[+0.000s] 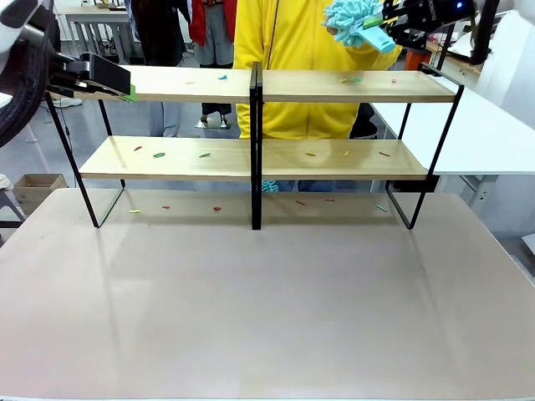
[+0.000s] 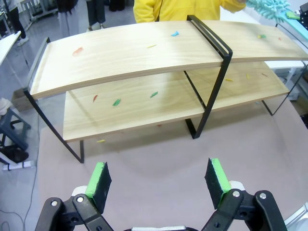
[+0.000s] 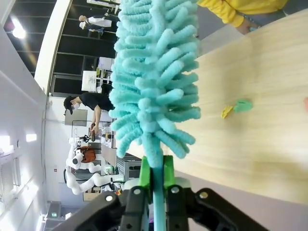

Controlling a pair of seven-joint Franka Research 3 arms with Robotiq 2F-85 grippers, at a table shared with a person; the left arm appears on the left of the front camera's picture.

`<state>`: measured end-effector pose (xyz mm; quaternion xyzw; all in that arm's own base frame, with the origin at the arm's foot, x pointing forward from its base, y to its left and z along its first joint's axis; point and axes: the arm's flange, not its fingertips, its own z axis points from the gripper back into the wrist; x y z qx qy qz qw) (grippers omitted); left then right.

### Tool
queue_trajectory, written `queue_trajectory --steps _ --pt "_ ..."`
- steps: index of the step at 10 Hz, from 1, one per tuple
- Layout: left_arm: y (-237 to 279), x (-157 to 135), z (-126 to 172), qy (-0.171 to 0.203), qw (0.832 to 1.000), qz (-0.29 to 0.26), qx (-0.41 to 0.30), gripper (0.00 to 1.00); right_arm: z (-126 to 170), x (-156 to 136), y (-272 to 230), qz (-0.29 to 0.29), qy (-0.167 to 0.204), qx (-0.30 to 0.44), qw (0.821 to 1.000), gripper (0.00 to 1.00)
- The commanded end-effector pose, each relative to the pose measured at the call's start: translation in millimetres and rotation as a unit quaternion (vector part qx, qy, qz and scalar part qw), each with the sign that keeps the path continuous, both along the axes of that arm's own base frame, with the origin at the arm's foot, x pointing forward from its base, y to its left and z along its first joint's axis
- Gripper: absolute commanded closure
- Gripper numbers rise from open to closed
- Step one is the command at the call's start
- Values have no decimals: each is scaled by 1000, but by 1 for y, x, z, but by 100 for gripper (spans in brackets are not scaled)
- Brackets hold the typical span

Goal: Clean the shelves.
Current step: Pick up the Duster when the human hands it over.

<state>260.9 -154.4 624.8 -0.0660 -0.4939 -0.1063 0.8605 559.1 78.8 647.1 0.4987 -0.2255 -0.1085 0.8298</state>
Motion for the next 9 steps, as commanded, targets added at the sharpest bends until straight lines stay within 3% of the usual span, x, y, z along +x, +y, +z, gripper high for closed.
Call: queue_trajectory --steps 1,4,6,7,9 --pt "1 -1 1 -1 1000 4 1 0 -1 -5 6 5 9 8 1000 100" --pt "1 -1 1 -1 1000 4 1 0 1 -7 5 12 9 15 1000 100" --pt "1 -1 1 -1 1000 4 1 0 17 -25 -4 69 29 22 997 100" --pt "1 -1 1 -1 1000 4 1 0 30 -47 -17 120 38 30 992 100" --pt "1 -1 1 -1 1000 4 1 0 56 -134 -67 177 17 -2 984 100"
